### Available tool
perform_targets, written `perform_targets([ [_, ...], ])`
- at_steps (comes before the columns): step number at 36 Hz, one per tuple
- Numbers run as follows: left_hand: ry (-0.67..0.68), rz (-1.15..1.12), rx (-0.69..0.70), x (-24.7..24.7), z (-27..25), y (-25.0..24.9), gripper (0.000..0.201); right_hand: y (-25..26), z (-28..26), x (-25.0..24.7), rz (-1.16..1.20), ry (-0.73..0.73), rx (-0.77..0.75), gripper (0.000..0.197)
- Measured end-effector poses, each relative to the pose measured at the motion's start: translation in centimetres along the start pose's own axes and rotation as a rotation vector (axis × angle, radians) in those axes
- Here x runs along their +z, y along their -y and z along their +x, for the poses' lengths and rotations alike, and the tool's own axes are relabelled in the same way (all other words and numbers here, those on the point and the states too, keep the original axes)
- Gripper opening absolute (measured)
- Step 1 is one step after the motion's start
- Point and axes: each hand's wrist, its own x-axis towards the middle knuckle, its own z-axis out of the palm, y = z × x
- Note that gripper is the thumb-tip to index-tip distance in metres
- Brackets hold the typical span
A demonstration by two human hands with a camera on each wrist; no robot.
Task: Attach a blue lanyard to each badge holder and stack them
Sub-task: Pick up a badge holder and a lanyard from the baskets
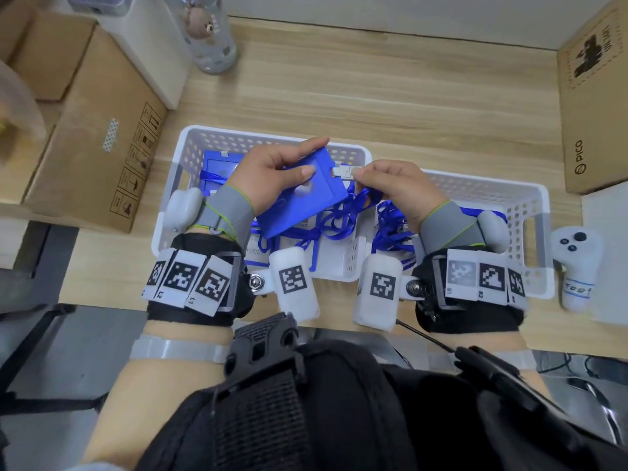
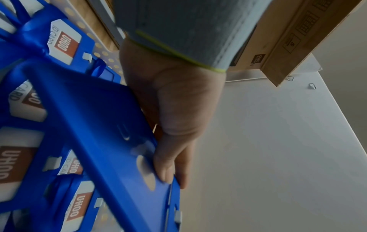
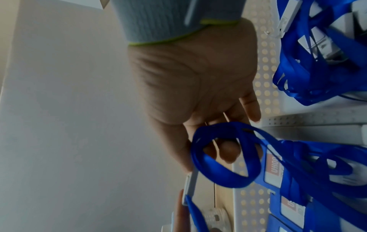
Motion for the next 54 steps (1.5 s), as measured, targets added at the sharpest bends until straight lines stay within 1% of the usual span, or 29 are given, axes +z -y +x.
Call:
perform_targets([
  [3,0.006,0.004,0.012,0.0,0.0,0.1,0.042,0.0,0.1,0.1,0.041,-0.009,-0.041,0.028],
  [5,0.034,0.028,0.013,0.1,0.0,0.1,0.046,0.1,0.1,0.2,0.094,-0.002,-0.066,0.026],
  [7,0.088,0.071,0.002,0.1,0.1,-0.1,0.061,0.4,0.1,0.3,0.138,0.015,-0.083,0.024],
  [10,0.151,0.267,-0.002,0.2,0.3,-0.3,0.101,0.7,0.2,0.4,0.188,0.023,-0.076,0.026],
  [11,0.159,0.339,-0.005,0.2,0.2,-0.4,0.111,0.8,0.2,0.4,0.192,0.023,-0.071,0.027],
  [13,0.153,0.447,-0.011,0.3,0.1,-0.5,0.121,0.8,0.3,0.3,0.189,0.026,-0.068,0.027],
  [16,0.123,0.474,-0.020,0.5,0.0,-0.6,0.118,0.8,0.3,0.2,0.169,0.030,-0.068,0.025],
  [18,0.119,0.397,-0.041,0.6,0.0,-0.7,0.113,0.8,0.2,0.4,0.171,0.026,-0.076,0.022],
  [21,0.092,0.244,-0.072,0.5,0.3,-0.5,0.096,0.9,0.2,0.4,0.192,0.008,-0.118,0.012],
  [22,0.074,0.212,-0.078,0.4,0.3,-0.4,0.089,1.0,0.1,0.5,0.192,0.004,-0.133,0.011],
  [24,0.060,0.176,-0.098,0.6,0.4,-0.4,0.084,1.1,0.0,0.4,0.192,-0.006,-0.160,0.011],
  [26,0.061,0.138,-0.131,0.8,0.3,-0.7,0.088,1.1,-0.1,0.4,0.198,-0.007,-0.174,0.012],
  [29,0.077,0.130,-0.150,1.2,0.0,-1.4,0.100,1.0,-0.1,0.3,0.194,-0.009,-0.189,0.014],
  [31,0.089,0.169,-0.138,1.1,0.0,-1.4,0.097,1.0,-0.1,0.3,0.169,-0.016,-0.185,0.019],
  [33,0.105,0.197,-0.137,1.0,0.0,-1.3,0.085,0.9,-0.1,0.3,0.155,-0.023,-0.186,0.022],
  [35,0.123,0.206,-0.155,1.0,0.0,-1.4,0.062,0.9,-0.2,0.2,0.143,-0.027,-0.194,0.022],
  [37,0.139,0.209,-0.166,0.9,0.1,-1.1,0.044,1.0,-0.3,0.2,0.123,-0.030,-0.208,0.018],
  [39,0.125,0.191,-0.171,0.9,0.2,-1.0,0.023,0.8,-0.3,0.1,0.105,-0.034,-0.222,0.010],
  [40,0.114,0.176,-0.175,0.9,0.2,-0.9,0.016,0.8,-0.2,0.1,0.101,-0.036,-0.226,0.009],
  [41,0.107,0.163,-0.176,0.9,0.2,-0.9,0.014,0.8,-0.2,0.1,0.096,-0.040,-0.230,0.010],
  [42,0.107,0.165,-0.170,1.0,0.2,-1.0,0.017,0.8,-0.2,0.1,0.089,-0.051,-0.230,0.011],
  [43,0.105,0.175,-0.162,1.1,0.2,-1.0,0.024,0.8,-0.2,0.1,0.080,-0.065,-0.227,0.014],
  [45,0.085,0.208,-0.135,1.5,0.3,-0.9,0.044,0.9,-0.2,0.2,0.055,-0.097,-0.211,0.022],
  [47,0.021,0.282,-0.059,1.6,0.5,-0.7,0.067,1.0,-0.1,0.3,0.029,-0.116,-0.189,0.023],
  [48,-0.021,0.326,-0.015,1.7,0.5,-0.8,0.075,1.0,-0.1,0.3,0.019,-0.122,-0.178,0.023],
  [49,-0.063,0.362,0.024,1.7,0.5,-0.8,0.078,1.2,-0.1,0.3,0.010,-0.125,-0.169,0.024],
  [51,-0.110,0.371,0.082,1.8,0.4,-1.1,0.074,1.4,0.0,0.1,-0.007,-0.139,-0.152,0.025],
  [54,-0.133,0.353,0.133,1.8,0.3,-1.2,0.070,1.7,-0.1,-0.1,-0.028,-0.149,-0.150,0.021],
])
